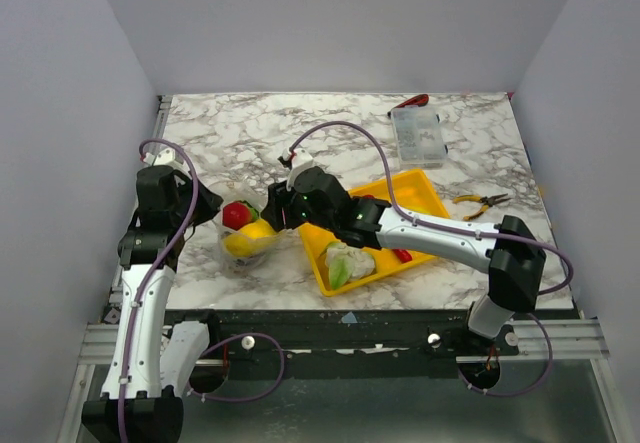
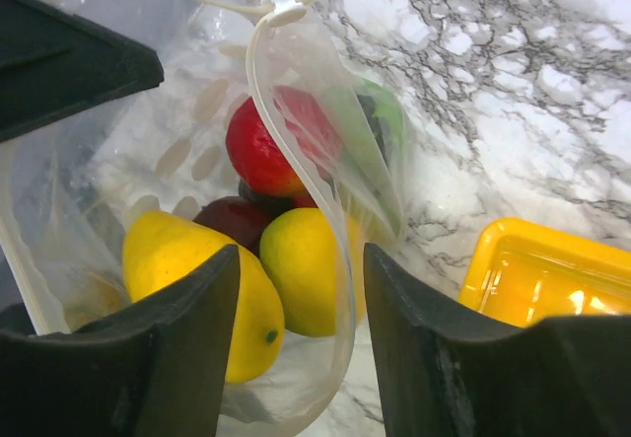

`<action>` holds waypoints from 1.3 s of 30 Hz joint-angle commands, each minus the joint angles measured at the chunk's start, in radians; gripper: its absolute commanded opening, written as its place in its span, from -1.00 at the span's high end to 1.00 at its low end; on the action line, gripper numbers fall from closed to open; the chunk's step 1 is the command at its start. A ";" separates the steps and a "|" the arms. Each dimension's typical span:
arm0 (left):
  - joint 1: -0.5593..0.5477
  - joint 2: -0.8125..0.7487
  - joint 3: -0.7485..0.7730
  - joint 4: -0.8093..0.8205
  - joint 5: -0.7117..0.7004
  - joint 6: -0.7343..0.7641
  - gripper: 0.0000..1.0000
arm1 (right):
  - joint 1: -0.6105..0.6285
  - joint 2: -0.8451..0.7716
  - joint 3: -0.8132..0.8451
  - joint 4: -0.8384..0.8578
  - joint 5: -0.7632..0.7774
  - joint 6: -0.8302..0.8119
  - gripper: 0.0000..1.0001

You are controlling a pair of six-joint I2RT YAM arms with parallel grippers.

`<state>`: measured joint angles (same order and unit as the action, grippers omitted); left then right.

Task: Place the food in the zip-top bag and seal the zipper
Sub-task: Adjust the zipper food storage bag at the center of the board, then pick up the fake vegetable from the bin.

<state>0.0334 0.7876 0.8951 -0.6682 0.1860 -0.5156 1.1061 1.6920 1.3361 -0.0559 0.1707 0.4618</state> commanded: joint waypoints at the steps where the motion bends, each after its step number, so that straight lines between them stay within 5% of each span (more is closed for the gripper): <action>1: 0.004 0.014 -0.021 0.087 0.110 0.052 1.00 | 0.000 -0.057 0.014 -0.077 0.056 -0.054 -0.19; 7: 0.004 0.035 -0.031 0.116 0.142 0.071 1.00 | 0.000 -0.226 -0.049 -0.173 0.181 -0.095 -0.42; 11: 0.003 0.051 -0.033 0.122 0.144 0.072 1.00 | -0.008 -0.368 -0.161 -0.225 0.394 -0.121 -0.57; 17: 0.005 0.067 -0.033 0.132 0.154 0.062 1.00 | -0.129 -0.474 -0.333 -0.357 0.505 -0.057 -0.64; 23: 0.004 0.070 -0.033 0.133 0.160 0.055 1.00 | -0.285 -0.402 -0.381 -0.525 0.414 0.033 -0.61; 39: 0.003 0.049 -0.051 0.127 0.176 0.047 1.00 | -0.305 -0.078 -0.336 -0.661 0.290 -0.015 -0.13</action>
<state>0.0334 0.8543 0.8646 -0.5621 0.3351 -0.4644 0.8120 1.5692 0.9810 -0.6727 0.5007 0.4557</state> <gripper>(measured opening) 0.008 0.595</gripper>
